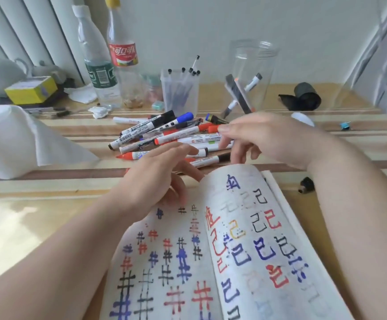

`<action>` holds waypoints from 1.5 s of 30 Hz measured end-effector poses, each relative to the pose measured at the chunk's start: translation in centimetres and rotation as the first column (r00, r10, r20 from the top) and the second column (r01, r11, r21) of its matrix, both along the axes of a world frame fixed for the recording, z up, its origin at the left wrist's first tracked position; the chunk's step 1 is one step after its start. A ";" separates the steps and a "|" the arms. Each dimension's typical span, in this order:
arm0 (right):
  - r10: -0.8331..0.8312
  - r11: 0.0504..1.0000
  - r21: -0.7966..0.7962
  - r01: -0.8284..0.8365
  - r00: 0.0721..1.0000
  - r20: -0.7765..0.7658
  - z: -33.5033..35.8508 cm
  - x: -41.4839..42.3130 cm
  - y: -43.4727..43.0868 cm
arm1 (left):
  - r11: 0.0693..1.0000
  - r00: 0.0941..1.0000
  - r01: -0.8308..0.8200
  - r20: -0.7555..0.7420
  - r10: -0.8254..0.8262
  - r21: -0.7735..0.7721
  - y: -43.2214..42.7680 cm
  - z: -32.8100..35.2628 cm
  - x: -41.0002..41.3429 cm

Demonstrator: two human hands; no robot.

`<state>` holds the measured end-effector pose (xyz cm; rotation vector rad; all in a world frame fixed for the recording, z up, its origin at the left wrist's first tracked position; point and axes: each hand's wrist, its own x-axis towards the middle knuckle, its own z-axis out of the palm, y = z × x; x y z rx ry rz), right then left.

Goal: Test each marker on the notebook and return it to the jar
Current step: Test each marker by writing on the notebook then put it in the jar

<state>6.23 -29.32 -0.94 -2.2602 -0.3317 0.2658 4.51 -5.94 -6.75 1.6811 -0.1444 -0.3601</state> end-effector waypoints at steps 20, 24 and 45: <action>0.364 0.922 0.243 -0.302 0.890 -0.274 -2.9 -3.3 6.2 | 0.993 0.995 0.086 0.058 -0.081 -0.078 4.8 2.3 1.0; -0.052 0.979 -0.180 0.094 0.972 0.229 -3.9 -1.2 4.9 | 0.968 0.988 0.152 -0.012 -0.153 0.198 4.5 1.6 0.5; -0.327 0.920 0.294 0.260 0.921 0.210 -2.9 -0.7 3.6 | 0.969 0.984 0.096 0.123 -0.126 0.228 3.2 1.0 0.5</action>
